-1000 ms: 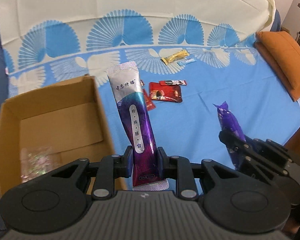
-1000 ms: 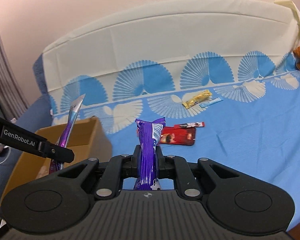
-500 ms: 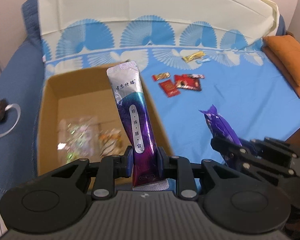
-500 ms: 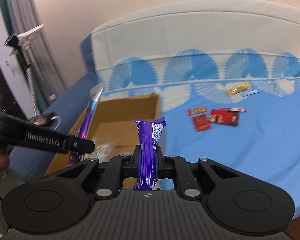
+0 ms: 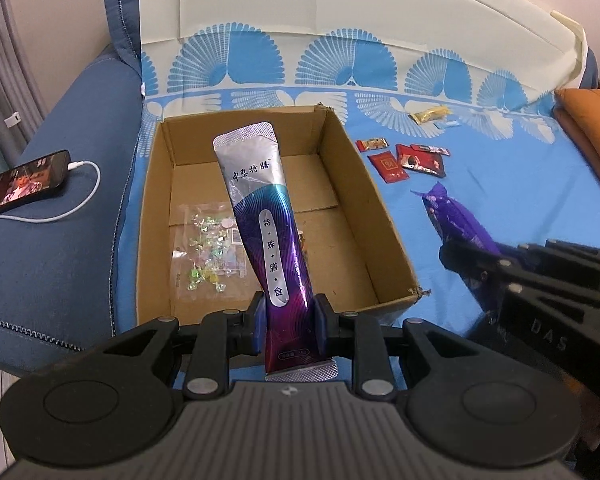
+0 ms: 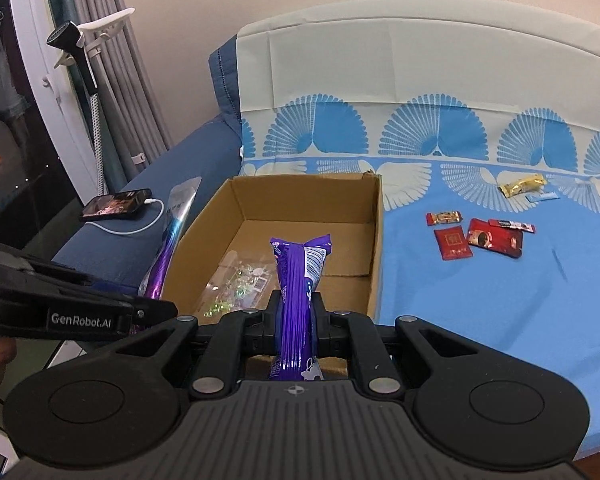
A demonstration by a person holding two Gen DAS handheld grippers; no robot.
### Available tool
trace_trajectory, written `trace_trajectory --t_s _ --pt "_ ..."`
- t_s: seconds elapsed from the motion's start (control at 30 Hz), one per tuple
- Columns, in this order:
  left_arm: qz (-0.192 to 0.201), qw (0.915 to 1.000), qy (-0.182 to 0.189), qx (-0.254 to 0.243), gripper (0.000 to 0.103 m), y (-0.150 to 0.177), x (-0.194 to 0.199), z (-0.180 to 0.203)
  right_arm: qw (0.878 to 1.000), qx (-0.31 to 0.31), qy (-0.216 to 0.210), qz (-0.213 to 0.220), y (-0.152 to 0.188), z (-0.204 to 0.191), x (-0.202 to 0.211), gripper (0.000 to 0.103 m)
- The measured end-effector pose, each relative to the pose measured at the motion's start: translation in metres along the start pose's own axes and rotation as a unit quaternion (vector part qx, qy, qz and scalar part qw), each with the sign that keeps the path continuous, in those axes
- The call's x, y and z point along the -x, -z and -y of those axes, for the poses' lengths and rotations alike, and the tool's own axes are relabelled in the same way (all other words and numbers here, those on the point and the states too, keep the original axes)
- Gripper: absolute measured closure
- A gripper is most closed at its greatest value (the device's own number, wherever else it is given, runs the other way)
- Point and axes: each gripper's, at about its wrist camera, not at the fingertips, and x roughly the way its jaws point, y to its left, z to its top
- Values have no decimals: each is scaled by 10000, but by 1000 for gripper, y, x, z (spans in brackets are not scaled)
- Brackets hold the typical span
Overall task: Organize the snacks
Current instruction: 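Carry the tube with the left tool while the right tool carries the chocolate bar over the box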
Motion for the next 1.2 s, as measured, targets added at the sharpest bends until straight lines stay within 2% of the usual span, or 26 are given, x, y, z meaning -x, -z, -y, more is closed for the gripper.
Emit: trace_trajectory --t_s 0.47,1.2 --pt "23 9996 -131 -252 76 -18 -21 -12 9999 -1 -120 -51 -23 -9 -40 89" --pt "-517 9984 -156 -169 76 -45 -106 -32 9981 -249 -49 -568 -29 8 -125 89"
